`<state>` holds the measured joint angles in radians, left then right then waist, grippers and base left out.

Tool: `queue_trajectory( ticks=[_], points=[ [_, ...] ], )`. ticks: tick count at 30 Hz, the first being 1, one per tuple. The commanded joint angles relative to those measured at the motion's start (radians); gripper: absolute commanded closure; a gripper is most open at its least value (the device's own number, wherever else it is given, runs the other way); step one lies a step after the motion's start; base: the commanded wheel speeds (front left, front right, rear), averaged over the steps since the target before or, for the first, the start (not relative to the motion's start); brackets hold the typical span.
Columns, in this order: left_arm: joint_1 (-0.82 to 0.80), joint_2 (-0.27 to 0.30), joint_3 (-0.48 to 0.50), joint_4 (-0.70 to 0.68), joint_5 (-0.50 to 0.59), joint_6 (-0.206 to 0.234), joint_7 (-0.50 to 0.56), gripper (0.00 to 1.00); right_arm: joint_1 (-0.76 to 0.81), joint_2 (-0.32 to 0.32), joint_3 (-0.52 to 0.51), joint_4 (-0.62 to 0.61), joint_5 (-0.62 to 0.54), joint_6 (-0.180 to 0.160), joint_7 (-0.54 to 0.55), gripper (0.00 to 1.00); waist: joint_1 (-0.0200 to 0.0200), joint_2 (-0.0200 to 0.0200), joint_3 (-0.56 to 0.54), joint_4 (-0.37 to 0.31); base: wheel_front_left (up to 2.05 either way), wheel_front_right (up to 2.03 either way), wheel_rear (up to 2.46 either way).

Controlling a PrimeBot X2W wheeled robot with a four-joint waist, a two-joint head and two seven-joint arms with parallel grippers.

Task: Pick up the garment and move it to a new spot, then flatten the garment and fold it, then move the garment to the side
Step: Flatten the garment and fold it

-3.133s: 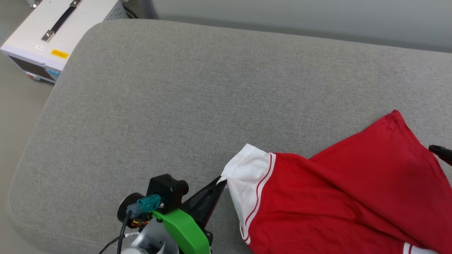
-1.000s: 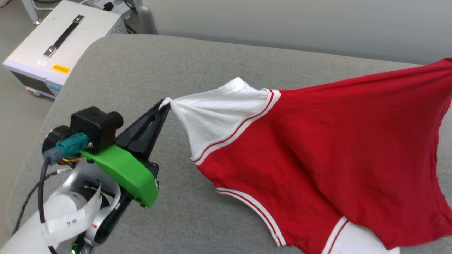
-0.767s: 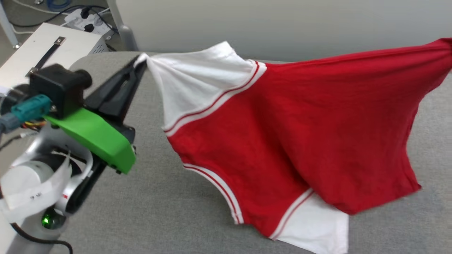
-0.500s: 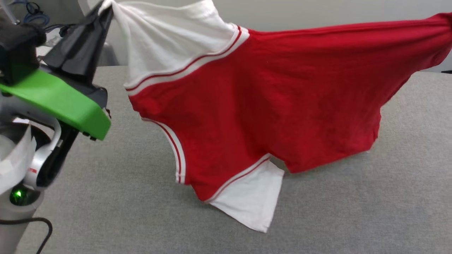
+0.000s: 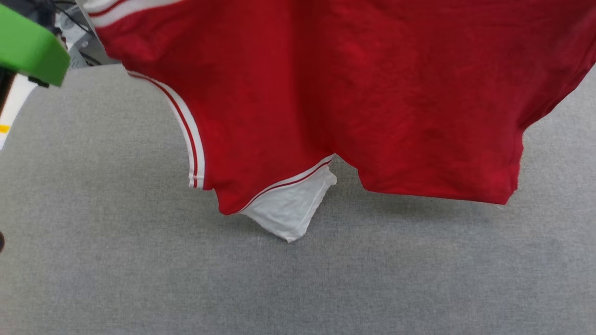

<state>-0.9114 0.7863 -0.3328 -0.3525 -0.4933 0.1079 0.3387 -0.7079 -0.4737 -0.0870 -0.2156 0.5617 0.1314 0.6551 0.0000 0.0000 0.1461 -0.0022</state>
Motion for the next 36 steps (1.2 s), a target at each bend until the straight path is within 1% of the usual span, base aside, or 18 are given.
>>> queue_trajectory(
  ticks=[1, 3, 7, 10, 13, 18, 21, 25, 27, 28, 30, 32, 36],
  points=[
    [-0.049, 0.005, -0.002, 0.020, 0.010, -0.016, 0.000, 1.00, -0.032, 0.005, -0.009, 0.001, -0.013, -0.001, -0.013, 1.00, 0.0000, 0.0000, 0.078, -0.008, 0.00, 0.00, 0.00],
    [-0.106, 0.007, -0.007, 0.052, 0.019, -0.039, 0.002, 1.00, -0.067, 0.006, -0.017, 0.017, -0.019, -0.001, -0.022, 1.00, 0.0000, 0.0000, 0.120, -0.007, 0.00, 0.00, 0.00],
    [-0.231, 0.027, -0.029, 0.138, 0.071, -0.089, 0.015, 1.00, -0.163, 0.018, -0.024, 0.071, -0.018, -0.001, -0.037, 1.00, 0.0000, 0.0000, 0.209, -0.008, 0.00, 0.00, 0.00],
    [-0.344, 0.021, -0.056, 0.217, 0.099, -0.145, 0.015, 1.00, -0.253, 0.006, 0.000, 0.113, -0.042, -0.001, -0.068, 1.00, 0.0000, 0.0000, 0.281, -0.011, 0.00, 0.00, 0.00],
    [-0.465, -0.006, -0.083, 0.309, 0.128, -0.181, -0.002, 1.00, -0.349, 0.003, 0.010, 0.185, -0.074, -0.001, -0.105, 1.00, 0.0000, 0.0000, 0.346, -0.009, 0.00, 0.00, 0.00],
    [-0.688, -0.081, -0.148, 0.505, 0.195, -0.215, -0.069, 1.00, -0.529, 0.002, 0.070, 0.343, -0.150, -0.001, -0.206, 1.00, 0.0000, 0.0000, 0.437, -0.014, 0.00, 0.00, 0.00],
    [-0.821, -0.121, -0.176, 0.626, 0.237, -0.223, -0.131, 1.00, -0.625, 0.020, 0.092, 0.442, -0.187, -0.001, -0.287, 1.00, 0.0000, 0.0000, 0.474, -0.024, 0.00, 0.00, 0.00],
    [-0.987, -0.166, -0.191, 0.791, 0.287, -0.227, -0.246, 1.00, -0.751, 0.058, 0.099, 0.580, -0.239, -0.001, -0.393, 1.00, 0.0000, 0.0000, 0.512, -0.038, 0.00, 0.00, 0.00],
    [-1.072, -0.181, -0.191, 0.880, 0.315, -0.220, -0.313, 1.00, -0.809, 0.078, 0.095, 0.642, -0.266, -0.001, -0.450, 1.00, 0.0000, 0.0000, 0.531, -0.045, 0.00, 0.00, 0.00],
    [-1.109, -0.192, -0.189, 0.926, 0.327, -0.209, -0.356, 1.00, -0.836, 0.088, 0.095, 0.677, -0.280, -0.001, -0.482, 1.00, 0.0000, 0.0000, 0.537, -0.048, 0.00, 0.00, 0.00],
    [-1.158, -0.212, -0.190, 1.005, 0.340, -0.199, -0.421, 1.00, -0.874, 0.106, 0.093, 0.735, -0.299, -0.001, -0.534, 1.00, 0.0000, 0.0000, 0.544, -0.050, 0.00, 0.00, 0.00],
    [-1.186, -0.230, -0.197, 1.074, 0.346, -0.199, -0.473, 1.00, -0.904, 0.118, 0.093, 0.785, -0.312, -0.001, -0.574, 1.00, 0.0000, 0.0000, 0.553, -0.048, 0.00, 0.00, 0.00],
    [-1.161, -0.264, -0.213, 1.177, 0.334, -0.205, -0.546, 1.00, -0.923, 0.131, 0.122, 0.870, -0.320, -0.001, -0.630, 1.00, 0.0000, 0.0000, 0.563, -0.036, 0.00, 0.00, 0.00]
  ],
)
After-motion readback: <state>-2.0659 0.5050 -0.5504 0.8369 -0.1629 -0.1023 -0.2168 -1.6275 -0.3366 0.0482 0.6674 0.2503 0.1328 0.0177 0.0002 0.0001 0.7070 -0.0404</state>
